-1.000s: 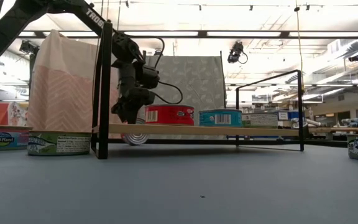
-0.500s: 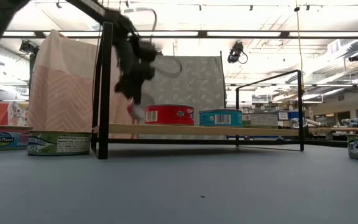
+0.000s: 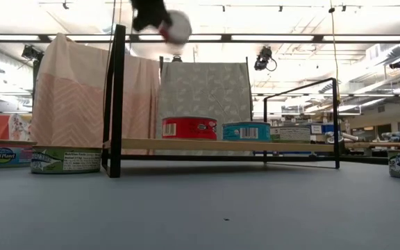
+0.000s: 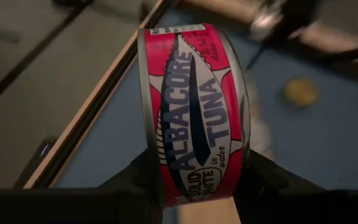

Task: Stack canned seafood by type on shelf
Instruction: Stack the red tuna can on top of the red tuna can on the shelf

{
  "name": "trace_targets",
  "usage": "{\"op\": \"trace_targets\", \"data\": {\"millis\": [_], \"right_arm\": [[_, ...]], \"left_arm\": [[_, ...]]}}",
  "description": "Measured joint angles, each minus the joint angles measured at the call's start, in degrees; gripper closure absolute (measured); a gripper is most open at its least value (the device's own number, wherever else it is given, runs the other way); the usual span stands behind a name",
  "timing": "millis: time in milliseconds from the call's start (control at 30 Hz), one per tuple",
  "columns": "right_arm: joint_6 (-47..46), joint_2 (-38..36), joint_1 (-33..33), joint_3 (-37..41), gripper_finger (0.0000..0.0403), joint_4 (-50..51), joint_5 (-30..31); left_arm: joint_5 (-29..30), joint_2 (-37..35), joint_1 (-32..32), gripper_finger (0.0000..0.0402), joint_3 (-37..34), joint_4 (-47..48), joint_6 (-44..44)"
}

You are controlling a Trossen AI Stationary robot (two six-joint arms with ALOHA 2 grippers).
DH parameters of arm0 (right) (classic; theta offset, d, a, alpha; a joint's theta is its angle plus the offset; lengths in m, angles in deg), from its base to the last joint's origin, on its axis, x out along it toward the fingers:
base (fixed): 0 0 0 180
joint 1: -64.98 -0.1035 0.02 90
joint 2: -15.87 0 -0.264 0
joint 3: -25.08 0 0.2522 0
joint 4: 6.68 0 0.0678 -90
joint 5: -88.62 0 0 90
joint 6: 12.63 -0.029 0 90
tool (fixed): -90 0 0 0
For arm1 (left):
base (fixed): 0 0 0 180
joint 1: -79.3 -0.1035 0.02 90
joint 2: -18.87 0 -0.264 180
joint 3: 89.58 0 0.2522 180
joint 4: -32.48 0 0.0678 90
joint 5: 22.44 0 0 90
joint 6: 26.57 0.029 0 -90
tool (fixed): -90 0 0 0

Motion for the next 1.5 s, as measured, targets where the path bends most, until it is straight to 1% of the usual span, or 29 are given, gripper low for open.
{"op": "trace_targets", "data": {"millis": [100,167,333,433,500,567,667,800,900,1033,1133,1200,1267,1367,1500], "right_arm": [[1.4,1.2,0.0,0.0,0.0391,-0.2,-6.1],[2.0,2.6,-0.1,0.0,0.0391,-0.8,-8.7],[0.8,6.2,-0.8,0.0,0.0391,-1.8,-10.2],[-2.6,7.8,-1.6,0.0,0.0386,-3.7,-11.6],[-4.8,8.4,-2.4,0.0,0.0376,-4.6,-11.8],[-6.2,8.5,-2.8,0.0,0.0359,-6.3,-12.2],[-7.3,8.6,-2.9,0.0,0.0321,-10.6,-14.5],[-12.9,9.4,-1.8,0.0,0.0255,-16.2,-20.6],[-16.2,10.6,-1.8,0.0,0.0201,-17.6,-24.2],[-17.4,13.1,-1.8,0.0,0.0132,-17.8,-26.2],[-17.5,14.4,-1.7,0.0,0.0093,-19.0,-26.6],[-17.5,14.9,-1.6,0.0,0.0076,-19.5,-26.9],[-17.2,15.0,-1.1,0.0,0.0068,-19.9,-26.9],[-16.9,15.0,-0.4,0.0,0.0066,-20.6,-27.0],[-18.1,15.0,0.2,0.0,0.0068,-22.8,-29.4]], "left_arm": [[1.9,-0.9,5.4,0.0258,1.5,-3.9,-4.1],[2.8,-0.9,8.7,0.0258,2.6,-7.1,-5.7],[7.0,-0.4,14.7,0.0258,4.2,-9.8,-6.7],[7.3,-0.5,17.4,0.0258,4.1,-8.6,-6.6],[7.3,-1.3,19.1,0.0258,4.1,-8.5,-5.3],[7.2,-2.4,20.5,0.0258,4.1,-8.5,-5.0],[7.3,-4.3,22.1,0.0258,4.1,-8.9,-5.1],[7.7,-5.7,23.4,0.0258,4.1,-10.9,-5.0],[7.8,-5.8,23.4,0.0258,4.1,-10.9,-3.8],[8.2,-5.5,23.6,0.0258,4.1,-11.2,-3.5],[8.0,-5.5,23.7,0.0258,4.1,-11.5,-3.4],[8.0,-5.4,23.7,0.0258,4.1,-11.6,-3.5],[8.1,-5.4,23.7,0.0258,4.1,-11.6,-3.6],[8.1,-5.4,24.3,0.0258,4.1,-11.7,-3.9],[8.1,-5.0,25.4,0.0258,4.0,-13.8,-3.7]]}}
